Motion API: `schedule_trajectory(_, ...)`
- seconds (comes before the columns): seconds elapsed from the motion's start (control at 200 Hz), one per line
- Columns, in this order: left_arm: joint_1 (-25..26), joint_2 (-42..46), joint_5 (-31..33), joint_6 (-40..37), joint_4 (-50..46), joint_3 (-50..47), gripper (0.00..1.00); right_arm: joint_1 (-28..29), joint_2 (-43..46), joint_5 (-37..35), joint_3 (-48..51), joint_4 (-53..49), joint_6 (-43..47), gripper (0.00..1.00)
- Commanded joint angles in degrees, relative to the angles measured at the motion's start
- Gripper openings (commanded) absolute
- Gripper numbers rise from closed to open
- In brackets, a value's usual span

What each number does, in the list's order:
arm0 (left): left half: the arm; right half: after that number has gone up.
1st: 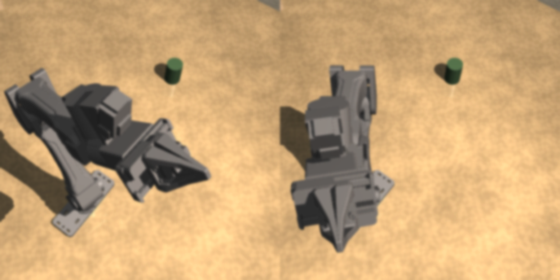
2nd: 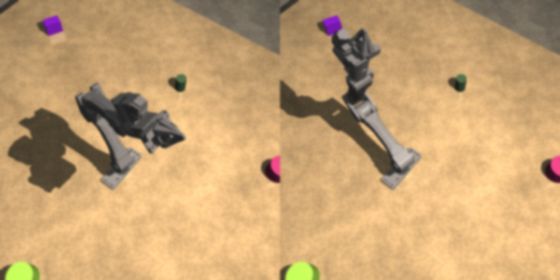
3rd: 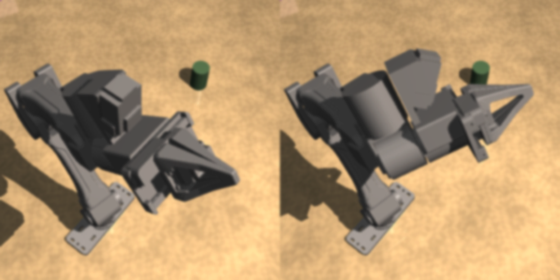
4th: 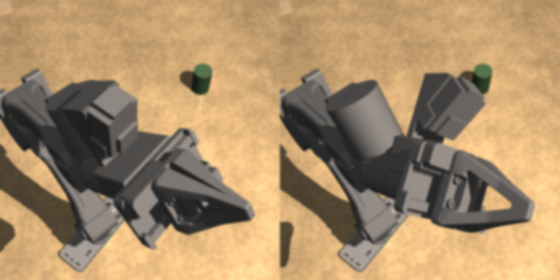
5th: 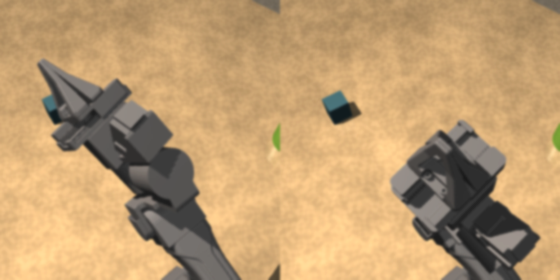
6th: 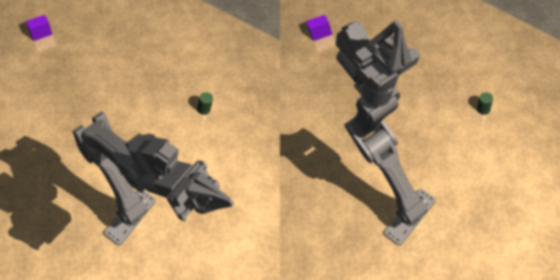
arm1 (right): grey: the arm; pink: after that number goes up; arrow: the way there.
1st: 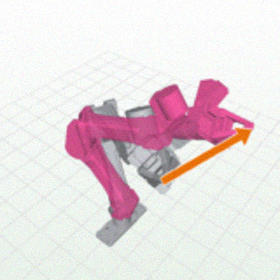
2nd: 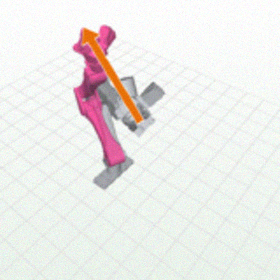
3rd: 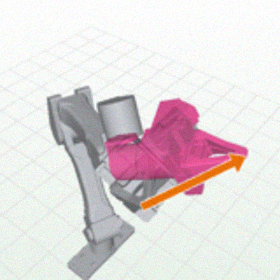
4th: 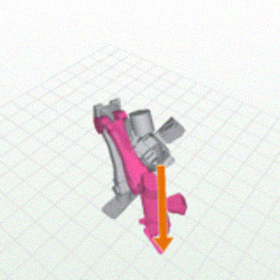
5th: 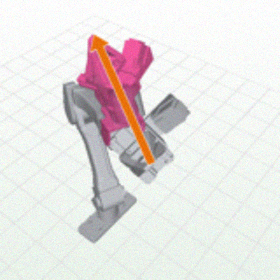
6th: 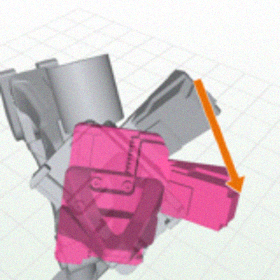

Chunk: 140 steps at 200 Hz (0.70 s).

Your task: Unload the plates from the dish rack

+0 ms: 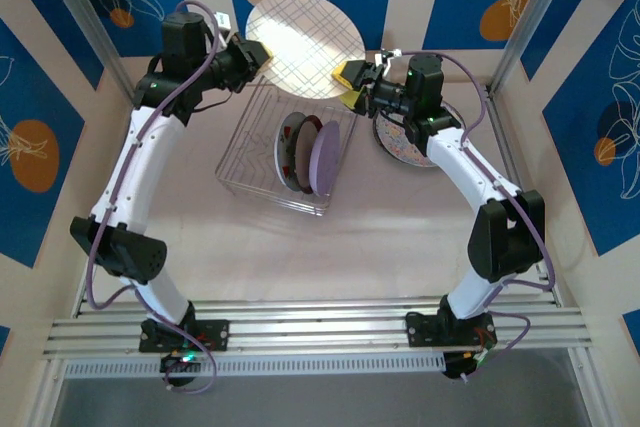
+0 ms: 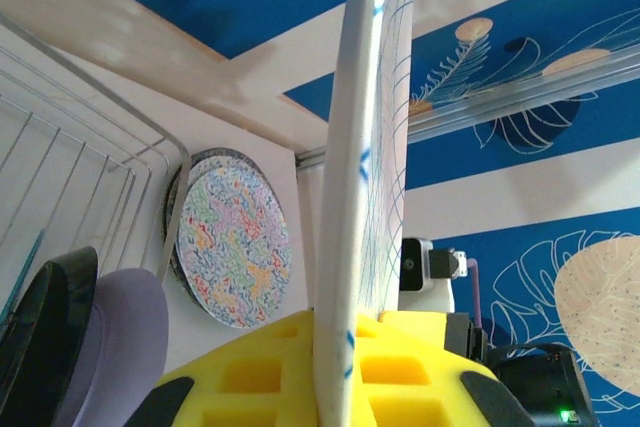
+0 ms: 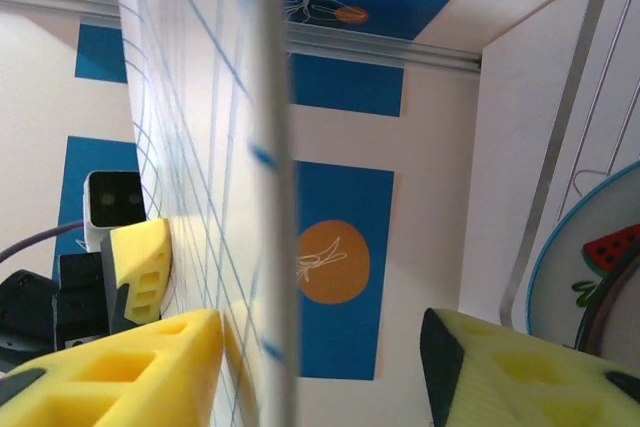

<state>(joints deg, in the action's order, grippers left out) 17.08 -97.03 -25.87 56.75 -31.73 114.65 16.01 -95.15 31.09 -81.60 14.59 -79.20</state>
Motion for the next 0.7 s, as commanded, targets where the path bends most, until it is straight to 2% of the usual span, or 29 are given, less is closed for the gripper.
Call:
schedule_trajectory(0.0, 0.50, 0.09, -2.02, 1.52, 6.59, -0.52, 0.00, -0.37, -0.74, 0.73, -2.16, 2.84, -1.69, 0.50)
schedule_trajectory(0.24, 1.54, 0.30, -1.97, 3.74, 9.89, -3.75, 0.00, -0.50, -1.39, 0.46, -2.76, 3.74, -2.72, 0.39)
schedule_trajectory(0.48, 1.68, 0.52, -2.35, 5.36, 11.78, -5.39, 0.00, -0.72, -0.51, -0.75, -1.66, 4.46, -3.10, 0.16)
schedule_trajectory(0.525, 1.71, 0.65, -2.10, 5.47, 11.82, -5.73, 0.06, -0.89, -0.31, -1.02, -1.61, 4.33, -2.92, 0.14)
schedule_trajectory(0.695, 1.73, 0.97, -1.89, 5.28, 12.14, -6.28, 0.16, -1.11, 0.75, -1.80, -0.98, 4.22, -2.54, 0.02)
